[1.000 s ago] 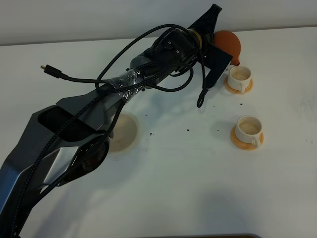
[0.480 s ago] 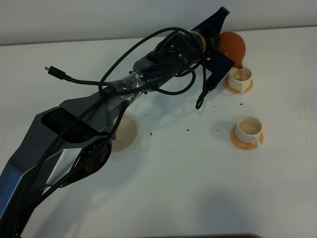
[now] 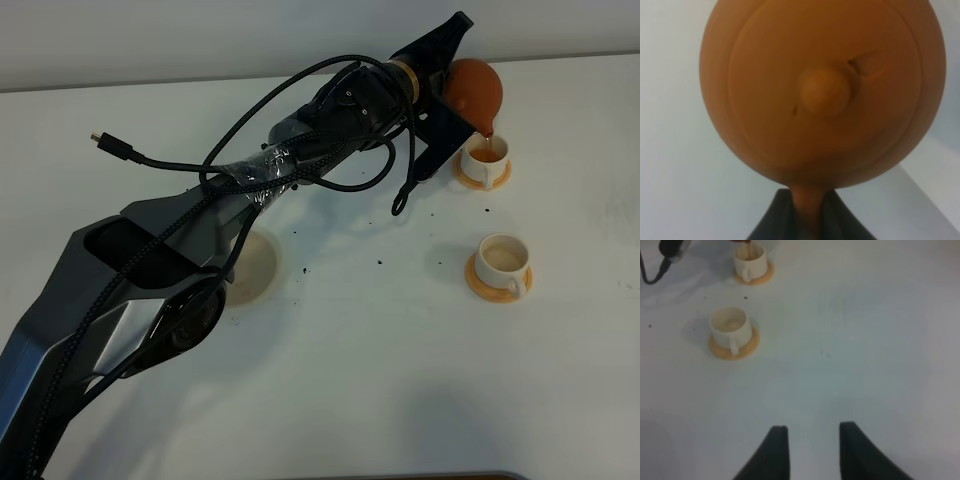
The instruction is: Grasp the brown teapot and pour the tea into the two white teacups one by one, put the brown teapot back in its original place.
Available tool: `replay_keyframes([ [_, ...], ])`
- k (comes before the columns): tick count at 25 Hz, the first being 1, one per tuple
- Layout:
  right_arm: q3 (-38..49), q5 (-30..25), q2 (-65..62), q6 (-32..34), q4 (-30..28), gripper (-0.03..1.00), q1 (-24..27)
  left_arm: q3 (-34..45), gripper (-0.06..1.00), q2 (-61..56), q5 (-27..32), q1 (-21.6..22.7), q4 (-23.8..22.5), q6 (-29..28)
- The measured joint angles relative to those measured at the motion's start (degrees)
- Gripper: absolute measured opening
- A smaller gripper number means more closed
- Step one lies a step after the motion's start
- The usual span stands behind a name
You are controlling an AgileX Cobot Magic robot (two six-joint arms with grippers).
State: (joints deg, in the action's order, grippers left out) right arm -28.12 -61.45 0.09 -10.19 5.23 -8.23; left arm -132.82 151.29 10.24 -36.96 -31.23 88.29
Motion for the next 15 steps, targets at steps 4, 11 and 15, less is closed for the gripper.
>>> replay_keyframes([
  [4, 0.0, 0.0, 0.0, 0.0, 0.0, 0.24, 0.0, 0.0, 0.11, 0.0, -0.6, 0.0, -0.8, 0.1],
  [11, 0.0, 0.0, 0.0, 0.0, 0.0, 0.24, 0.0, 0.0, 0.11, 0.0, -3.4, 0.0, -2.5, 0.2],
  [15, 0.0, 0.0, 0.0, 0.0, 0.0, 0.24, 0.0, 0.0, 0.11, 0.0, -3.5, 0.0, -3.5, 0.2],
])
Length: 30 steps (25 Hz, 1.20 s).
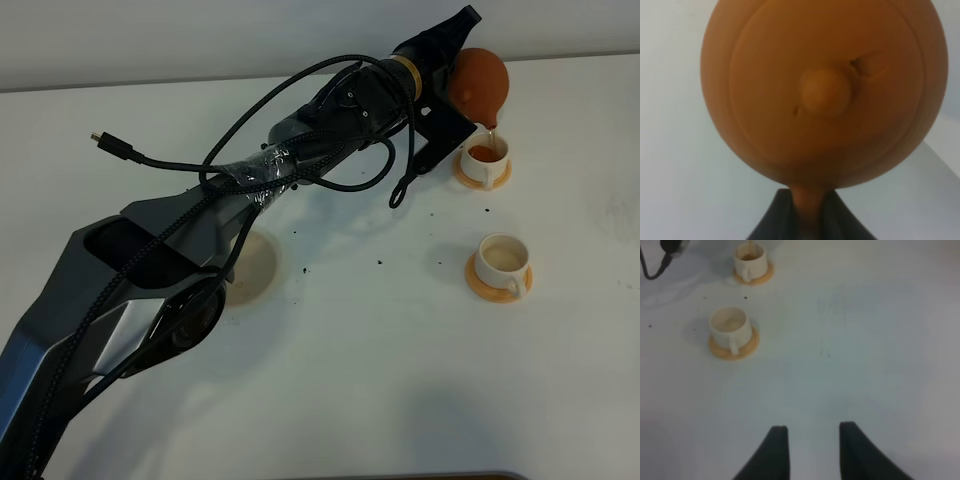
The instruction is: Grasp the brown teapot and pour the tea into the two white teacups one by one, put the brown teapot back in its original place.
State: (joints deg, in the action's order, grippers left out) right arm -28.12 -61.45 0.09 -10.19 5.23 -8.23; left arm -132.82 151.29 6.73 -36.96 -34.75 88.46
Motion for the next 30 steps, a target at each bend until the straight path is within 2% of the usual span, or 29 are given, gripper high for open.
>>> replay_keyframes([
  [30, 0.0, 0.0, 0.0, 0.0, 0.0, 0.24, 0.0, 0.0, 0.11, 0.0, -0.7, 0.7, -0.5, 0.1],
])
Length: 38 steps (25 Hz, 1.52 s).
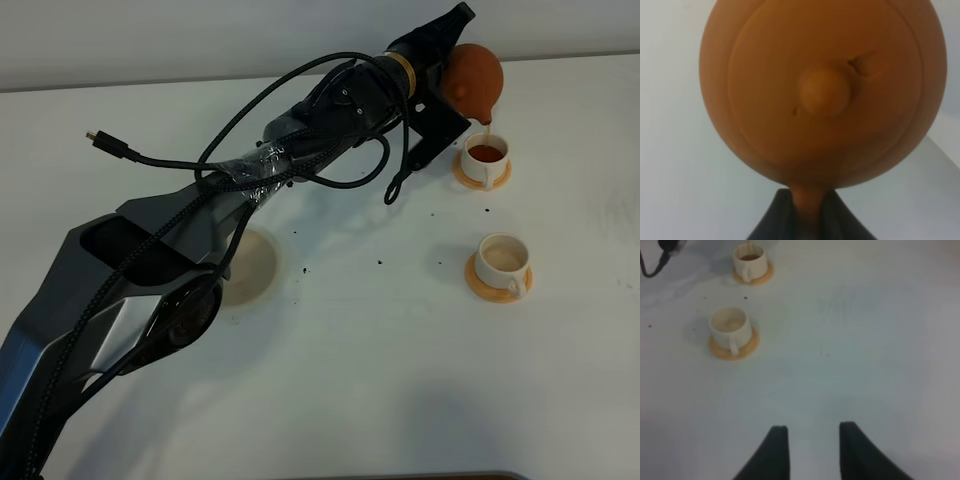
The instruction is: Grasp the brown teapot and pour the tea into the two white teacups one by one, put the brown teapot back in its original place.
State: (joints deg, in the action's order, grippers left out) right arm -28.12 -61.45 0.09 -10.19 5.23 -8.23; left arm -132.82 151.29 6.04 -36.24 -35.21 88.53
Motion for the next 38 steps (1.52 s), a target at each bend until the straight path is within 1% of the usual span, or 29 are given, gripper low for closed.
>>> replay_keyframes([
  [5, 0.0, 0.0, 0.0, 0.0, 0.0, 0.24, 0.0, 0.0, 0.11, 0.0, -1.4, 0.0, -2.1, 0.0],
  [18, 0.0, 0.0, 0.0, 0.0, 0.0, 0.24, 0.0, 0.0, 0.11, 0.0, -2.0, 0.0, -2.5, -0.1],
  [26, 0.0, 0.0, 0.0, 0.0, 0.0, 0.24, 0.0, 0.0, 0.11, 0.0, -2.5, 0.0, -4.0, -0.1],
  [32, 0.0, 0.0, 0.0, 0.0, 0.0, 0.24, 0.0, 0.0, 0.11, 1.0, -5.2, 0.0, -5.5, -0.1],
  [38, 0.0, 0.0, 0.0, 0.0, 0.0, 0.24, 0.0, 0.0, 0.11, 1.9, -6.0, 0.0, -5.6, -0.1],
])
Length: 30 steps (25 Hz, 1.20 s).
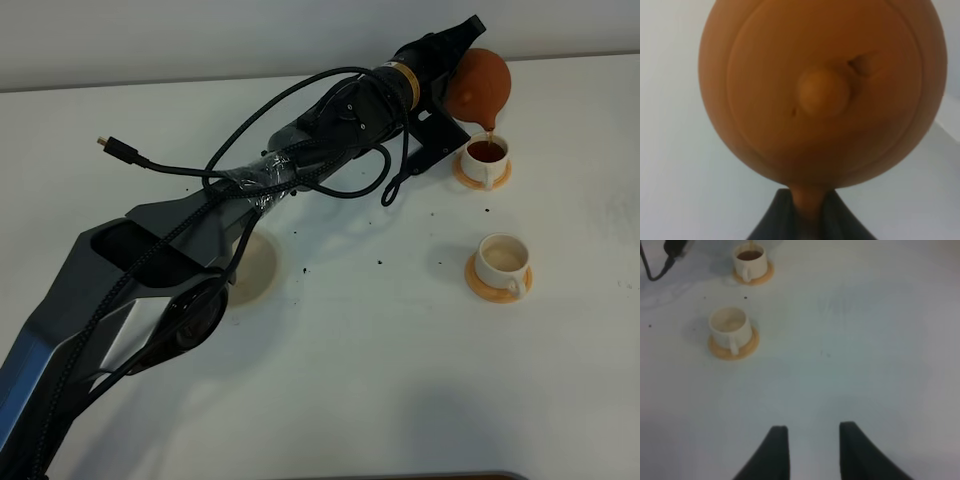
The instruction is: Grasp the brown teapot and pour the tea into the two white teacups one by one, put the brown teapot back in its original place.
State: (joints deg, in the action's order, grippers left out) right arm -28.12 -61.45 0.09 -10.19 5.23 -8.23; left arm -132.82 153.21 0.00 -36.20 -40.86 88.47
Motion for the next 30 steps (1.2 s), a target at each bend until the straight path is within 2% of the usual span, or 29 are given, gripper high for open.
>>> replay_keyframes([
  [4, 0.0, 0.0, 0.0, 0.0, 0.0, 0.24, 0.0, 0.0, 0.11, 0.0, 0.0, 0.0, 0.1, -0.1],
  [8, 0.0, 0.0, 0.0, 0.0, 0.0, 0.24, 0.0, 0.0, 0.11, 0.0, 1.6, 0.0, 2.7, -0.4],
  [25, 0.0, 0.0, 0.0, 0.7, 0.0, 0.24, 0.0, 0.0, 0.11, -2.3, 12.2, 1.1, 22.4, -0.6],
  [30, 0.0, 0.0, 0.0, 0.7, 0.0, 0.24, 0.0, 0.0, 0.11, -2.5, 14.8, 1.3, 25.0, -5.3],
])
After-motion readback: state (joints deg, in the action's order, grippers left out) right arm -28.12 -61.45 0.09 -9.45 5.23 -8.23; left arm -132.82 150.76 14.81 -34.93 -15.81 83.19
